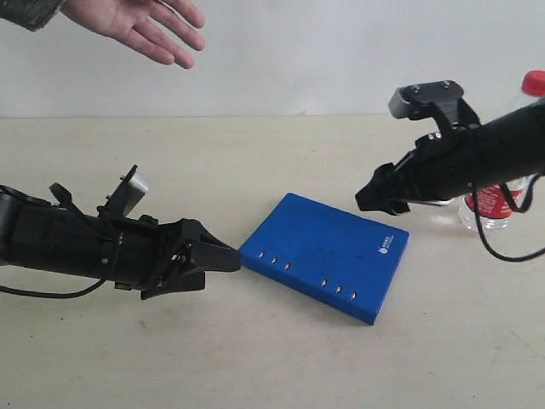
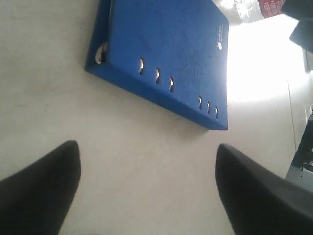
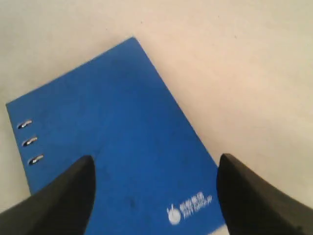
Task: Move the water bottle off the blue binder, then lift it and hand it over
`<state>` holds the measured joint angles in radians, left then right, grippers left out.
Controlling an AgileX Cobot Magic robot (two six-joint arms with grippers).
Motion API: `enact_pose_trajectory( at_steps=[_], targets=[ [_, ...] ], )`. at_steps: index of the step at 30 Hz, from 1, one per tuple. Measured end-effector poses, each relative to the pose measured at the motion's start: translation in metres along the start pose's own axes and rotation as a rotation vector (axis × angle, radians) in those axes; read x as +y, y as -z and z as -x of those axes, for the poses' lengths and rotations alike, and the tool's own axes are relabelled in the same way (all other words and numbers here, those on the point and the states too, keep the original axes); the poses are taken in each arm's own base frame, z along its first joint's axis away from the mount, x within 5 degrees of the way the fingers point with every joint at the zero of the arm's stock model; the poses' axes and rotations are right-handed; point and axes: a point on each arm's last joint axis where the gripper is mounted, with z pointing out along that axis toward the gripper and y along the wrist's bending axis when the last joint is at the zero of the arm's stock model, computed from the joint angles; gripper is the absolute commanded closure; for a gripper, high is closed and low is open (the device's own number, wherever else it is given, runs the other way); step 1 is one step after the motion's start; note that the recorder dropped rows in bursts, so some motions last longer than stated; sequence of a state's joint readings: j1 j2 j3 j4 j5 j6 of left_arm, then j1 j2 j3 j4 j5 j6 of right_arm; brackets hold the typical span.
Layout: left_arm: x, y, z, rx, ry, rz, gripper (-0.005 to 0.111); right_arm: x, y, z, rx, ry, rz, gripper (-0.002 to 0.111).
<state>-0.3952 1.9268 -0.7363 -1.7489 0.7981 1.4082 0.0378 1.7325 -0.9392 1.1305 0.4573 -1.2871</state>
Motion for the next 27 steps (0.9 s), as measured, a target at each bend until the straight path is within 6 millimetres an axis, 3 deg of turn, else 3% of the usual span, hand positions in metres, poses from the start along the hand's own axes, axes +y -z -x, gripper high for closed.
enact_pose_trajectory(
  at_steps=[3, 10, 15, 21, 27],
  targets=[
    [0.0, 0.0, 0.0, 0.0, 0.0, 0.0, 0.035, -0.002, -0.02, 0.014, -0.003, 0.033, 0.013, 0.045],
    [-0.003, 0.0, -0.001, 0.006, -0.001, -0.03, 0.035, -0.018, -0.06, 0.02, 0.033, 0.033, 0.006, 0.045],
    [-0.005, 0.0, 0.0, 0.008, -0.001, -0.049, 0.035, -0.023, -0.068, 0.014, 0.082, 0.055, -0.01, 0.045],
    [-0.012, 0.0, 0.017, -0.03, -0.047, -0.066, 0.035, -0.028, -0.083, -0.006, 0.204, 0.02, -0.009, 0.045],
    [-0.016, 0.0, 0.028, -0.053, -0.073, -0.073, 0.035, -0.02, -0.08, -0.01, 0.271, 0.011, 0.093, 0.045]
  ],
)
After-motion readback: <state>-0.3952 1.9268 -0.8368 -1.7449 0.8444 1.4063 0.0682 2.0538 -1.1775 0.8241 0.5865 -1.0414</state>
